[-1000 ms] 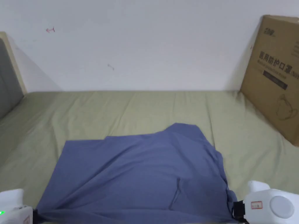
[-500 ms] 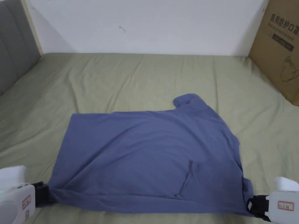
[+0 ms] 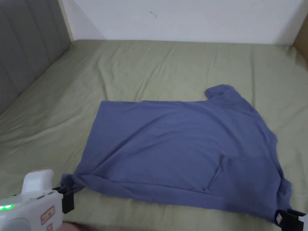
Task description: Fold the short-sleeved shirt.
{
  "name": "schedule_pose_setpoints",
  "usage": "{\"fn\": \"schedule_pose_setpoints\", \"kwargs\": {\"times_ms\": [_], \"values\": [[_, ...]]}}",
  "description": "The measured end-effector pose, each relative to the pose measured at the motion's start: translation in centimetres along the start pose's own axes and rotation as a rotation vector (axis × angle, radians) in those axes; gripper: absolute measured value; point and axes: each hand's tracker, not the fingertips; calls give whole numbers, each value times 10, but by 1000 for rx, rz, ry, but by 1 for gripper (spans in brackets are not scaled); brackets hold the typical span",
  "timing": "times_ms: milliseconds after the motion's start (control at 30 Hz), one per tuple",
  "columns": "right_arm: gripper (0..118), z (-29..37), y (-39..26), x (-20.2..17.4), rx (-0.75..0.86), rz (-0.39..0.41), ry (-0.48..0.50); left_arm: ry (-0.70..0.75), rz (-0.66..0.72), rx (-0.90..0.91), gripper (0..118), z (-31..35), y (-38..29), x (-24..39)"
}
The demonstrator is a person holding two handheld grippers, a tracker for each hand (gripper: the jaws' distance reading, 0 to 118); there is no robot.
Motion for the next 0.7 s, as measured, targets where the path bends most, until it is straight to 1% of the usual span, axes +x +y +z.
{"fn": "schedule_pose_setpoints", "kwargs": {"times_ms": [33,67,100,133,167,267,367,400,433,467,500,533,567,600,700], "values": [[0,-5,-3,0,-18,13,-10,10,2,15,3,0,-2,-4],[0,-8,-5,-1,-27,27,-24,21,7,23,14,-1,-1,-7],[0,-9,-6,-1,-34,27,-29,25,11,21,43,-1,2,-8],[0,-10,-6,0,-39,21,-24,31,11,9,87,-5,7,-13],[0,-11,-3,0,-46,9,-22,36,25,-1,99,-12,13,-17],[0,-15,1,0,-54,4,-19,23,99,13,96,-35,34,-29],[0,-18,3,-3,-66,33,-37,-43,183,9,97,-58,51,-34],[0,-20,3,-3,-71,40,-39,-57,193,0,97,-68,56,-35],[0,-22,3,-4,-78,38,-40,-45,189,-20,87,-76,59,-35],[0,-23,3,-4,-89,34,-38,-52,166,-75,58,-83,61,-34],[0,-24,2,-2,-95,26,-32,-8,150,-116,9,-86,59,-27],[0,-24,2,-1,-93,14,-28,5,139,-83,1,-86,53,-24],[0,-23,2,0,-93,8,-26,-22,85,-110,1,-87,52,-24],[0,-22,2,1,-89,1,-25,-10,74,-140,1,-85,51,-23],[0,-19,6,6,-82,-13,-23,-13,99,-99,1,-73,49,-21]]}}
